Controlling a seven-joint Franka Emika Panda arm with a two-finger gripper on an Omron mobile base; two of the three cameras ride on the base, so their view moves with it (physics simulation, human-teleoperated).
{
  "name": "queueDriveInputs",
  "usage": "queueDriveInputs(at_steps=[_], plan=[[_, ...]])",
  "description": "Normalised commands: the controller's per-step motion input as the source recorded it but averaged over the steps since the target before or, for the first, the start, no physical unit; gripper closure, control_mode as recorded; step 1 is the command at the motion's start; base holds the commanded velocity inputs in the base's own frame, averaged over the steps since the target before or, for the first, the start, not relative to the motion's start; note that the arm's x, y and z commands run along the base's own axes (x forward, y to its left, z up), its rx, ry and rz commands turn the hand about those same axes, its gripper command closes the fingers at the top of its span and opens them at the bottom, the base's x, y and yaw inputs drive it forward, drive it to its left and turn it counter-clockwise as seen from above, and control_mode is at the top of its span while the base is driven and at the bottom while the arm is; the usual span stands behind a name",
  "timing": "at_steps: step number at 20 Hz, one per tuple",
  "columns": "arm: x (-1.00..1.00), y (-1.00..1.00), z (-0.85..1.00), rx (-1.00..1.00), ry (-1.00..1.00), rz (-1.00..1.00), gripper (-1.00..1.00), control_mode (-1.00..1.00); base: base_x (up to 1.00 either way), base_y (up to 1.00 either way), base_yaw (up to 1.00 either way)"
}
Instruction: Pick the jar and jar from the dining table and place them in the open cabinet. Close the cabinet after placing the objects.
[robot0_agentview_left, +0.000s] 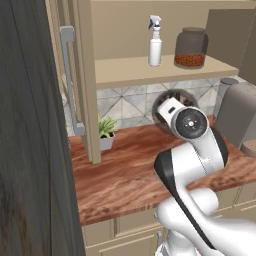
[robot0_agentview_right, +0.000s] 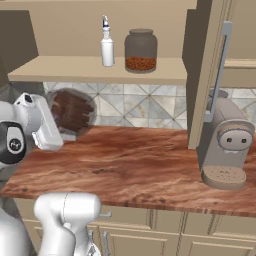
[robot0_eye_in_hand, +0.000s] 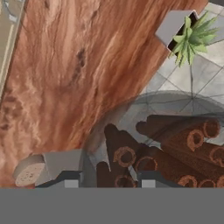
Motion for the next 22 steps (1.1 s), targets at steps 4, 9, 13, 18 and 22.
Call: queueDriveInputs(at_steps=[4,9,13,18,22], plan=[[0.24,0.00,0.21,0.22,-0.05,-0.10,1.00,-1.00,0.00,0.00,0.00],[0.23,0.08,0.32,0.29,-0.06,-0.04,1.00,-1.00,0.00,0.00,0.00],[0.29,0.15,0.31,0.31,-0.05,0.00,1.00,-1.00,0.00,0.00,0.00],[0.38,0.10,0.26,0.31,-0.02,0.02,1.00,-1.00,0.00,0.00,0.00],[0.46,0.12,0.24,0.27,-0.01,0.03,1.00,-1.00,0.00,0.00,0.00]])
